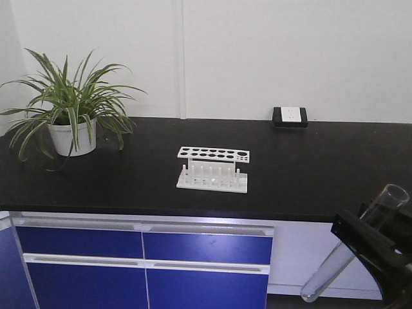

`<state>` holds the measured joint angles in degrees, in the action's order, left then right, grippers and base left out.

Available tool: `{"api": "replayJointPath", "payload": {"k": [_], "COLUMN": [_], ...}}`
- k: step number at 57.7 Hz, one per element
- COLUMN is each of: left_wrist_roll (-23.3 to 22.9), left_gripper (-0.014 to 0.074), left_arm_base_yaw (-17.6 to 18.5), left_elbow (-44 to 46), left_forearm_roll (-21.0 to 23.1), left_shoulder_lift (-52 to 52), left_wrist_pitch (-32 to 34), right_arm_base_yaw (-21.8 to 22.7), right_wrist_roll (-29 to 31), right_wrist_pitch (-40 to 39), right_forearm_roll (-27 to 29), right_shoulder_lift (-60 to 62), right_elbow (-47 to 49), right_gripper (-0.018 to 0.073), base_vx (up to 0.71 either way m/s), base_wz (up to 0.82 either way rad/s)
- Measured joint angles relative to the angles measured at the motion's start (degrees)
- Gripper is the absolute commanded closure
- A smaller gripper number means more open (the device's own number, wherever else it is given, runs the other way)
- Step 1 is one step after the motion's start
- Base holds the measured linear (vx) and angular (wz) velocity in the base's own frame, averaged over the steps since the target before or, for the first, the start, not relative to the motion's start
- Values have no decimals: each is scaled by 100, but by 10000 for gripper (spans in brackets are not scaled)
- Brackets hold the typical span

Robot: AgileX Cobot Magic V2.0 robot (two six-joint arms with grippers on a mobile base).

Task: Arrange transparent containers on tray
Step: 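Hold both tubes raised while the base turns away from the rack, then hold both tubes while the base drives up to the yellow tray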

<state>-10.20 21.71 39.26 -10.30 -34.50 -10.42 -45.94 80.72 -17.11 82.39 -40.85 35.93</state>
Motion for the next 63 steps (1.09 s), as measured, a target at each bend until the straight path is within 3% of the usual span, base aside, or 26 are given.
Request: {"api": "replayJointPath", "payload": {"k": [39, 63], "left_wrist_roll": [0, 0], "left_gripper": [468, 468], "left_arm_base_yaw": [0, 0], "left_elbow": [0, 0], "left_forearm_roll": [0, 0], "left_shoulder_lift": [0, 0], "left_wrist_pitch": [0, 0], "right_arm_base_yaw": [0, 0], "right_wrist_roll": [0, 0], "right_wrist_pitch": [0, -5], "right_forearm_roll": [0, 0], "right_shoulder_lift": [0, 0], "right_elbow": [0, 0], "right_gripper": [342, 342], "base_vx": [-26, -16], "base_wz": [11, 40]}}
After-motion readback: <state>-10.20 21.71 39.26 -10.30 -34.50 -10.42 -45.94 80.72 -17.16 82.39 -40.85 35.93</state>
